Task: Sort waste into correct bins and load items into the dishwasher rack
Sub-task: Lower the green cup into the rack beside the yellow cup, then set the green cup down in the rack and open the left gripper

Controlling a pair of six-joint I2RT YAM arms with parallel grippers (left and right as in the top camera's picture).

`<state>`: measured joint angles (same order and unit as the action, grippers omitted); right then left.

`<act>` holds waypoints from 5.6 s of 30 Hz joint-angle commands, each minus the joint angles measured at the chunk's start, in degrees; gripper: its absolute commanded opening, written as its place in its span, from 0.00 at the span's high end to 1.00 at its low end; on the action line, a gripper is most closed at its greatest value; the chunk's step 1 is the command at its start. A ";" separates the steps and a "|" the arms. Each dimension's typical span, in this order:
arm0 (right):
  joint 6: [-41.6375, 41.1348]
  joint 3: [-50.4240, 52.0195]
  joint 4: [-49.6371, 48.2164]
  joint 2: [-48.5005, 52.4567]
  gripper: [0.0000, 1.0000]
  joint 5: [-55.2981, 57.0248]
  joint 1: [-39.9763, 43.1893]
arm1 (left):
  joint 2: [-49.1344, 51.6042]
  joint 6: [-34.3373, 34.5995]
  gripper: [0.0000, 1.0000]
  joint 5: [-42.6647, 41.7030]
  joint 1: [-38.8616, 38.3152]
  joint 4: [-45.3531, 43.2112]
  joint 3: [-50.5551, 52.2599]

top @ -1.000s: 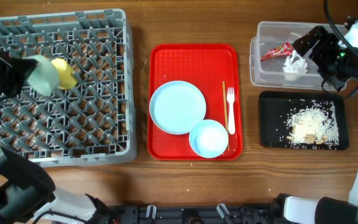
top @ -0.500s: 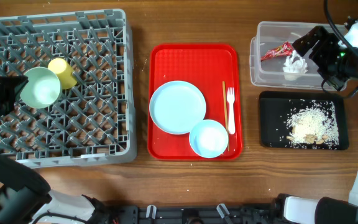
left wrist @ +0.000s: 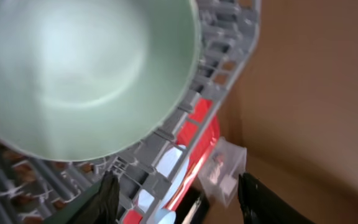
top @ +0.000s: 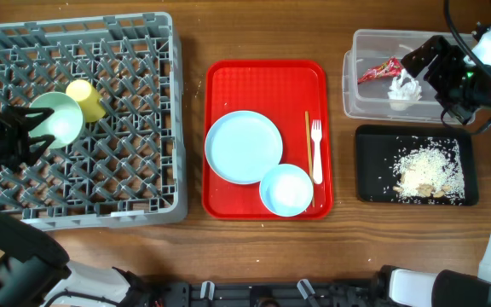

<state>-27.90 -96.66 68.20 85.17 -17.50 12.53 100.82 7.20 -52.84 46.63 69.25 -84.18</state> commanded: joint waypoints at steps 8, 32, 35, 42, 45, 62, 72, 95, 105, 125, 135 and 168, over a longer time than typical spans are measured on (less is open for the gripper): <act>0.74 0.04 -0.02 0.24 0.00 0.76 -0.13 | -7.28 -1.64 0.46 26.03 -13.77 -6.64 0.61; 0.74 0.04 -0.02 0.24 0.00 0.76 -0.13 | -1.79 11.04 0.53 70.42 -35.95 -13.84 0.72; 0.74 0.04 -0.02 0.24 0.00 0.76 -0.13 | -1.79 11.04 0.53 69.83 -37.22 -14.25 0.72; 0.74 0.04 -0.02 0.24 0.00 0.76 -0.13 | -1.44 11.04 0.50 70.03 -37.73 -13.88 0.72; 0.72 0.04 -0.02 0.24 0.00 0.76 -0.13 | -0.37 11.04 0.49 72.28 -37.73 -12.92 0.72; 0.74 0.04 -0.02 0.24 0.00 0.76 -0.13 | 4.17 5.44 0.61 77.64 -37.73 -13.49 0.72; 0.74 0.04 -0.02 0.24 0.00 0.76 -0.13 | 6.43 -2.34 0.62 77.57 -37.75 -16.35 0.74; 0.74 0.04 -0.02 0.24 0.00 0.76 -0.13 | 7.91 0.59 0.96 78.79 -37.79 -17.22 2.75; 0.72 0.04 -0.02 0.24 0.00 0.76 -0.13 | -3.02 6.95 0.96 63.14 -37.73 -23.74 2.75; 0.74 0.04 -0.02 0.24 0.00 0.76 -0.13 | -7.82 12.81 0.96 46.31 -32.44 -28.65 2.75; 0.74 0.04 -0.02 0.24 0.00 0.76 -0.13 | -3.67 14.27 0.96 6.80 -15.19 -30.53 2.78; 0.74 0.04 -0.02 0.24 0.00 0.76 -0.13 | 4.33 9.57 0.96 -26.32 4.66 -31.28 12.35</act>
<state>-27.90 -96.66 68.20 85.17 -17.50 12.53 104.40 17.69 -72.25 50.54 39.62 -73.84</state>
